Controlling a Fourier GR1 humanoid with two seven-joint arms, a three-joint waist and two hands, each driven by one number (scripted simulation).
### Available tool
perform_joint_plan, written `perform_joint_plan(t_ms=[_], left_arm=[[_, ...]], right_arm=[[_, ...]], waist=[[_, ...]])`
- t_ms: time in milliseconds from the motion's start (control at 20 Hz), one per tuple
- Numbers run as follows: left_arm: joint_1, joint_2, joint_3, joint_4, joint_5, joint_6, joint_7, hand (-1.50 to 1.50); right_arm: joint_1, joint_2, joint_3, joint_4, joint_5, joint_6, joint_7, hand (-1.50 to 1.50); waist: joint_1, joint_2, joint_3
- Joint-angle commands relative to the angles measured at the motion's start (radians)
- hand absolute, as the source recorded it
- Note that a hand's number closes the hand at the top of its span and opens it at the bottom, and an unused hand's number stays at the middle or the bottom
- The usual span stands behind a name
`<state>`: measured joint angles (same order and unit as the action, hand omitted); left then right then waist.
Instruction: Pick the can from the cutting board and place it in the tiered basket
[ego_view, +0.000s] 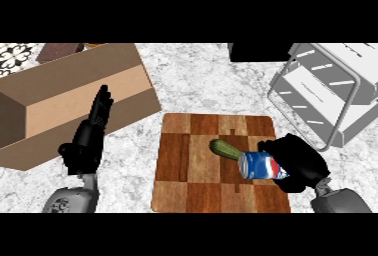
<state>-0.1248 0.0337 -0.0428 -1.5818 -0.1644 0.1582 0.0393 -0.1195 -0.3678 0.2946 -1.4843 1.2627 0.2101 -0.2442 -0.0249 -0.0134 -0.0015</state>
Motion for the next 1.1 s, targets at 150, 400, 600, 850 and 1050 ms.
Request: perform_joint_plan(t_ms=[150,400,600,850,1050], left_arm=[[0.021,0.009,-0.008,-0.043,0.008,-0.021,0.031,0.0],[0.01,0.003,-0.004,-0.02,-0.014,0.004,0.022,0.0],[0.034,0.001,0.008,0.041,0.013,-0.018,-0.046,0.0],[0.006,-0.012,-0.003,0.016,0.005,-0.008,0.004,0.0],[0.062,0.006,-0.029,-0.071,-0.009,-0.025,0.032,0.0]], right_arm=[[0.167,-0.261,-0.239,-0.029,-0.04,-0.134,-0.094,1.5],[0.287,-0.299,-0.408,-0.33,-0.198,-0.031,-0.061,1.5],[0.239,-0.322,-0.571,-0.407,-0.361,0.062,-0.074,1.5],[0.146,-0.441,-0.82,-0.472,-0.617,0.312,-0.064,1.5],[0.076,-0.516,-0.929,-0.419,-0.69,0.44,-0.023,1.5]], waist=[[0.012,0.011,0.002],[-0.004,0.007,0.0],[0.0,0.009,0.0],[0.005,0.009,-0.001],[0.025,0.011,0.001]])
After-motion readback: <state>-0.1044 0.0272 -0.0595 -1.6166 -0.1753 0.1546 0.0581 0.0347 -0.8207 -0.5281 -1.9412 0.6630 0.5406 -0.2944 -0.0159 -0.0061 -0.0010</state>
